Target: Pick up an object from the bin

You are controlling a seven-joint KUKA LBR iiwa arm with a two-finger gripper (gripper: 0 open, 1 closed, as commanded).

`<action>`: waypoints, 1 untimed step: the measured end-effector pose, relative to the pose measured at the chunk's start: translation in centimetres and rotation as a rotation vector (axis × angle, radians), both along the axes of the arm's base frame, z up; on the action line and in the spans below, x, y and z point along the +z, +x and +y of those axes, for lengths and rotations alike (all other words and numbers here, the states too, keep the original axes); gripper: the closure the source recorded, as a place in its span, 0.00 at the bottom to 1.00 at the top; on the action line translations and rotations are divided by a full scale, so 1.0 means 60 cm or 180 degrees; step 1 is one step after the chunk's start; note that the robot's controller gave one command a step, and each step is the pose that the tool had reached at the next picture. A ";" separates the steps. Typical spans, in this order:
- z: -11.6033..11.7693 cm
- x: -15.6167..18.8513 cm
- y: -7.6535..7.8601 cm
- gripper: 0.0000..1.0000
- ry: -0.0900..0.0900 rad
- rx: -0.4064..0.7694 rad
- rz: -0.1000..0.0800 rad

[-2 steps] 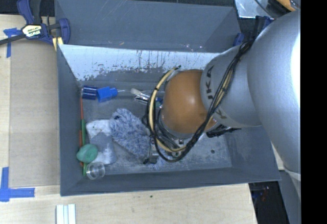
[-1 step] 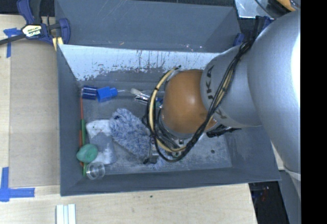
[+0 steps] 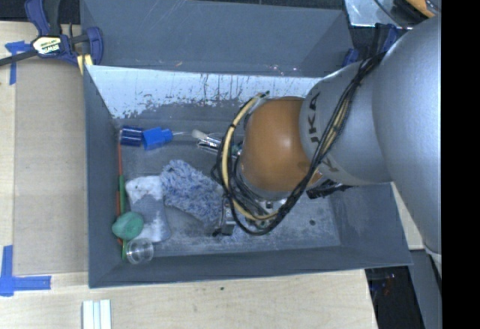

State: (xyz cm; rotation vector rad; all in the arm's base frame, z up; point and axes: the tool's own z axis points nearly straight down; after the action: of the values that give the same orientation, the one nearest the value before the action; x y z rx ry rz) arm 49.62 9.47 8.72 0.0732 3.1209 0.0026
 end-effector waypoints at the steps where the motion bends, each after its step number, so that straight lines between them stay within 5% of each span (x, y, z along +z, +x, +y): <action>1: -0.001 0.049 -0.001 1.00 -0.0003 0.0000 0.0007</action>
Offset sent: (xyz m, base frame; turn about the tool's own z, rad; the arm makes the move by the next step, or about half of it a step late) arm -0.0002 -0.0003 0.0818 0.0002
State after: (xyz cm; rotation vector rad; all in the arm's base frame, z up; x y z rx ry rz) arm 49.58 9.38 11.65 0.0735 3.1230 0.0011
